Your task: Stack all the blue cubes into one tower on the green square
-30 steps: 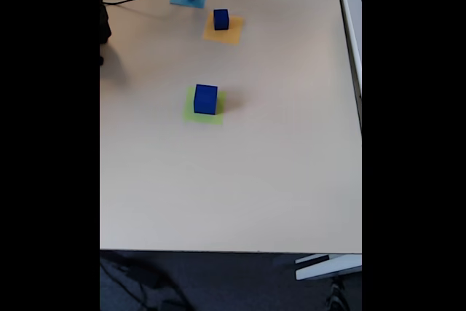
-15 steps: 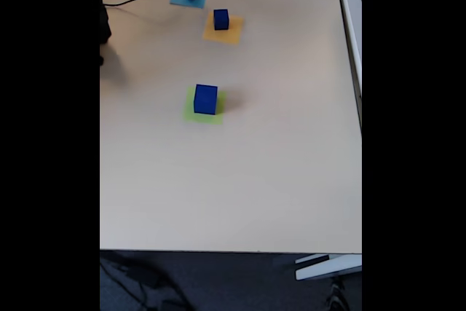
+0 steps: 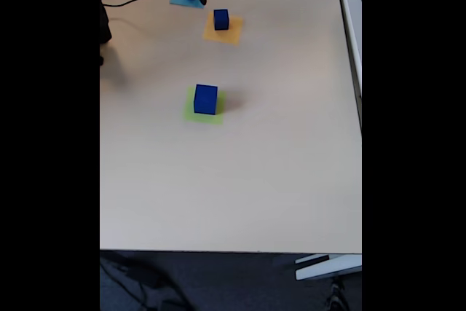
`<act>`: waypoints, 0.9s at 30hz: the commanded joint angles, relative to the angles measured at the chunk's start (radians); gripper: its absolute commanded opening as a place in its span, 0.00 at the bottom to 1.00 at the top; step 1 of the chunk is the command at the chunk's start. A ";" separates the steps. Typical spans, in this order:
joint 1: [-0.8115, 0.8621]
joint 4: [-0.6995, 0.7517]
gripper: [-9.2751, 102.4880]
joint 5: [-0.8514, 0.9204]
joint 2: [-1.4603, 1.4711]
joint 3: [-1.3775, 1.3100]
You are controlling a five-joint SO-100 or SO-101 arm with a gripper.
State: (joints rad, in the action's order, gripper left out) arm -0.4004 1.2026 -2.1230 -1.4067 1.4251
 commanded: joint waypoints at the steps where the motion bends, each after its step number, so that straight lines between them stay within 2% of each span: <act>1: 0.041 -0.002 0.38 0.052 -0.100 -0.060; 13: 0.138 -0.069 0.37 0.239 -0.003 -0.104; 19: 0.110 -0.100 0.37 0.213 0.077 -0.161; 27: 0.089 -0.221 0.37 0.202 0.095 -0.061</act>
State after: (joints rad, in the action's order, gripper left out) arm -0.3068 1.0109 -1.9236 -1.2931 1.3652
